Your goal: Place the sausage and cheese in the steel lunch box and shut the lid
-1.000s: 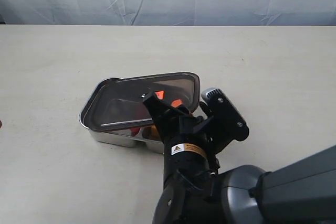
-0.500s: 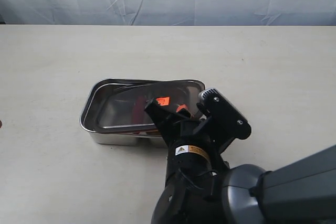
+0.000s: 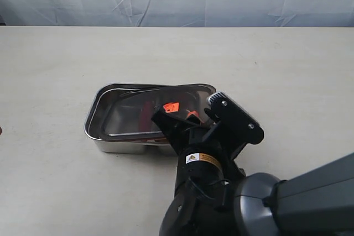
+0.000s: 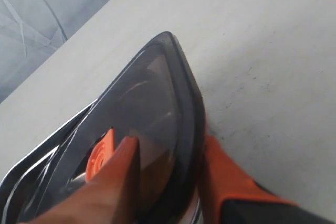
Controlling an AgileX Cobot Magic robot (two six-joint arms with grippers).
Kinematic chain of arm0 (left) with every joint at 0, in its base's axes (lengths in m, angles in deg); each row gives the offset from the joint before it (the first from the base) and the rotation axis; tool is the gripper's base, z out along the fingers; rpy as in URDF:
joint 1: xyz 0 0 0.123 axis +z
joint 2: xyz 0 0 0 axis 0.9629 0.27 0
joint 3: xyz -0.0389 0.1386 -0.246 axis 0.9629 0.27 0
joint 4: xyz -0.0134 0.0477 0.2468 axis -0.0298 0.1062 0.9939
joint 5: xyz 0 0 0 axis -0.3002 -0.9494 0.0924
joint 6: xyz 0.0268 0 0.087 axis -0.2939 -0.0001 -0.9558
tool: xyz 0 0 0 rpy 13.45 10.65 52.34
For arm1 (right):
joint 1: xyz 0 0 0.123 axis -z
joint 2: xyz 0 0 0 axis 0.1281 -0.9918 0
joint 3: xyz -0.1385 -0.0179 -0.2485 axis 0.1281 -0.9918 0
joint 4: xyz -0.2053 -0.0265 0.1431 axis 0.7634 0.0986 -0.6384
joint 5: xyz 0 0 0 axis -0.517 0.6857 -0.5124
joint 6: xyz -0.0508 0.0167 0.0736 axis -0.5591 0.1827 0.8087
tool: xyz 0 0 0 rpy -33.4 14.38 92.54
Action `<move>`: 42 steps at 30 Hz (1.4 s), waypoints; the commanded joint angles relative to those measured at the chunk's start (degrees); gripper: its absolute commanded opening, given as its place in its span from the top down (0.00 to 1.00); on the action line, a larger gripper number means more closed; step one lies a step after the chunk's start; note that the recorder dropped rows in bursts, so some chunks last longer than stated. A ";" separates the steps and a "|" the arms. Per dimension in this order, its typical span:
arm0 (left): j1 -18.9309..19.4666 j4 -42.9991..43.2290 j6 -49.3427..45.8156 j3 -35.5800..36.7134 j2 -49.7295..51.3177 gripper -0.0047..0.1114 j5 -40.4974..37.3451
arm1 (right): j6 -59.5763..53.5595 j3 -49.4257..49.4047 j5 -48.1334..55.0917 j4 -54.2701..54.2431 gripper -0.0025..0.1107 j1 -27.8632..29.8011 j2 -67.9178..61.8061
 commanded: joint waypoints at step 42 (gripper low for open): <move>-0.24 0.82 -0.27 0.14 0.11 0.53 0.99 | -14.23 -1.06 6.34 -3.54 0.71 -0.14 -1.03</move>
